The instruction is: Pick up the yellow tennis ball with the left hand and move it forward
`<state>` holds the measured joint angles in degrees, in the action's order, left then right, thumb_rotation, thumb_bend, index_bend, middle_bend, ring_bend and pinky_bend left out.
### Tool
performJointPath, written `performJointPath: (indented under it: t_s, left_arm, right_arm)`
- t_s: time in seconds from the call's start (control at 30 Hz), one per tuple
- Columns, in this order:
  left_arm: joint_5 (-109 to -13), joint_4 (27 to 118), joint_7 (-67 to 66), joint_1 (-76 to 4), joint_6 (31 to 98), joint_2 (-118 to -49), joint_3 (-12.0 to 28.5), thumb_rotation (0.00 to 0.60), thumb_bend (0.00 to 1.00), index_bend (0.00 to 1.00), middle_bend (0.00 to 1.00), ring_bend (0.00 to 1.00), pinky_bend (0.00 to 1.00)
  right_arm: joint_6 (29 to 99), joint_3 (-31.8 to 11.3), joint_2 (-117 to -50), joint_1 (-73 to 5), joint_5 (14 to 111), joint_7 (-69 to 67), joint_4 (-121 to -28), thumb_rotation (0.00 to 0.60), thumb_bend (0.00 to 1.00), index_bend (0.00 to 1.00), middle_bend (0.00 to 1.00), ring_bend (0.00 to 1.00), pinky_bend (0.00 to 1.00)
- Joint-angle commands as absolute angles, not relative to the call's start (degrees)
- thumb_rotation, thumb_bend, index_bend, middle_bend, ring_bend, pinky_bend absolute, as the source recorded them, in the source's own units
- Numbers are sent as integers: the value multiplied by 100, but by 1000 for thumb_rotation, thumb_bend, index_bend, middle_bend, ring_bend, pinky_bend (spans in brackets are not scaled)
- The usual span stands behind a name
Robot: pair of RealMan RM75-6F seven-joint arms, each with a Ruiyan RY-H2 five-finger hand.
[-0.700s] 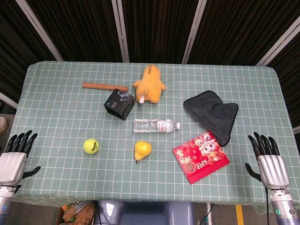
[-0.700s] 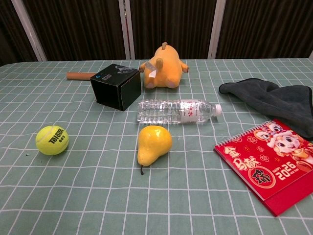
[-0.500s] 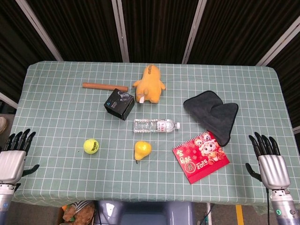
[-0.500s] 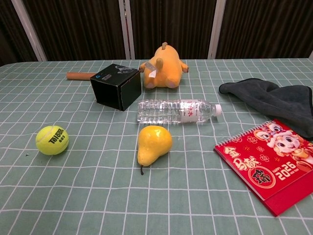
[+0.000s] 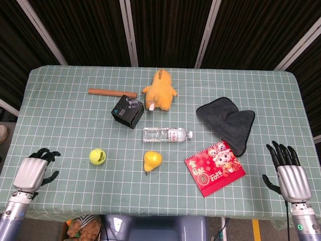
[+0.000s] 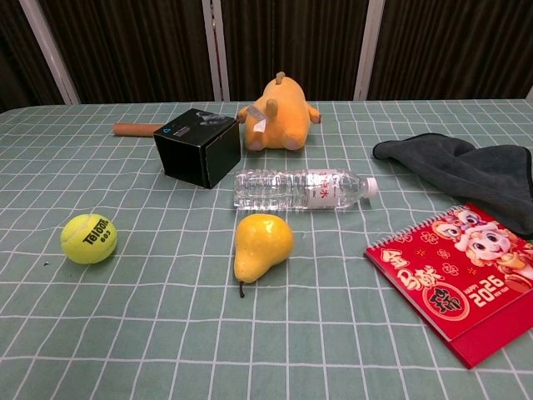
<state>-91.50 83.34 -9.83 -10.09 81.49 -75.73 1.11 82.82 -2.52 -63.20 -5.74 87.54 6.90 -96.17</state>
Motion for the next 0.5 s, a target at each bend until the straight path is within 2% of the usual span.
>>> performJointPath:
  t_s: [0.03, 0.27, 0.5]
  left_arm:
    - [-9454, 7833, -666, -1149, 8222, -7954, 18, 600, 315, 561, 734, 460, 732]
    - [-9295, 7687, -795, -1365, 7437, -8177, -198, 600, 315, 582, 739, 467, 733]
    - [-9265, 7616, -865, -1613, 7011, -8434, -224, 600, 315, 565, 729, 465, 733]
  right_arm:
    - [8291, -242, -6257, -565, 8770, 558, -9620, 600, 356, 0, 0, 0, 0]
    - [8417, -232, -6138, -511, 8854, 266, -9609, 600, 355, 0, 0, 0, 0]
    - [8476, -223, -6055, -472, 8880, 46, -9569, 600, 357, 0, 0, 0, 0]
